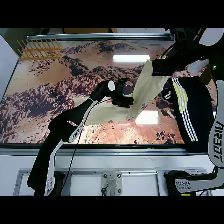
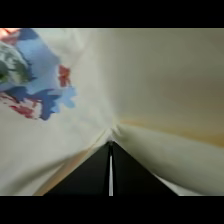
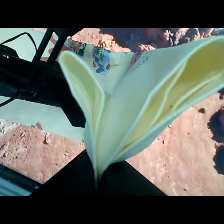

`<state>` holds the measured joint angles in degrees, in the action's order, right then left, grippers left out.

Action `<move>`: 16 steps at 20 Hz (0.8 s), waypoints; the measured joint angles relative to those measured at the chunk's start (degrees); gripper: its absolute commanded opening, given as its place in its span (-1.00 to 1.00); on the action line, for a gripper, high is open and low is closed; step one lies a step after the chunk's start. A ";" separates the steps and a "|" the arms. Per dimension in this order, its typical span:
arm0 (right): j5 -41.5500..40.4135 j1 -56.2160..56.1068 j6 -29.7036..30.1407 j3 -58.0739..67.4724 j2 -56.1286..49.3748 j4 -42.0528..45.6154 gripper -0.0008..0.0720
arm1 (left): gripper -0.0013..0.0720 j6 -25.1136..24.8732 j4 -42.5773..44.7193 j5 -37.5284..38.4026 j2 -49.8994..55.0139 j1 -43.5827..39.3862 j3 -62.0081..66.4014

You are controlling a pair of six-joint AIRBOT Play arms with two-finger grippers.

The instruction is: Fold the clothes and pants, and hang the long-sleeved shirts on hangers.

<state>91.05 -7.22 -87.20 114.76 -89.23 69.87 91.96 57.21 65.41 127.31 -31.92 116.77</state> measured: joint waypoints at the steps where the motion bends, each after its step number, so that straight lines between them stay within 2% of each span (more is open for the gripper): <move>1: -0.17 -0.74 -0.39 0.13 0.00 0.00 -0.96 | -0.95 0.02 0.00 0.00 -0.81 0.76 0.15; 8: -3.48 -7.58 -4.46 0.46 -0.63 -1.33 -0.96 | -0.94 0.11 2.73 -0.11 -10.88 11.06 -1.73; 16: -13.46 -19.26 -7.45 0.46 -7.63 -6.80 -0.96 | -0.95 -0.98 5.64 4.31 -23.17 27.54 -1.99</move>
<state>77.58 -26.48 -94.65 115.22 -96.86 63.07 90.98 62.85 69.71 104.14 -4.38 114.78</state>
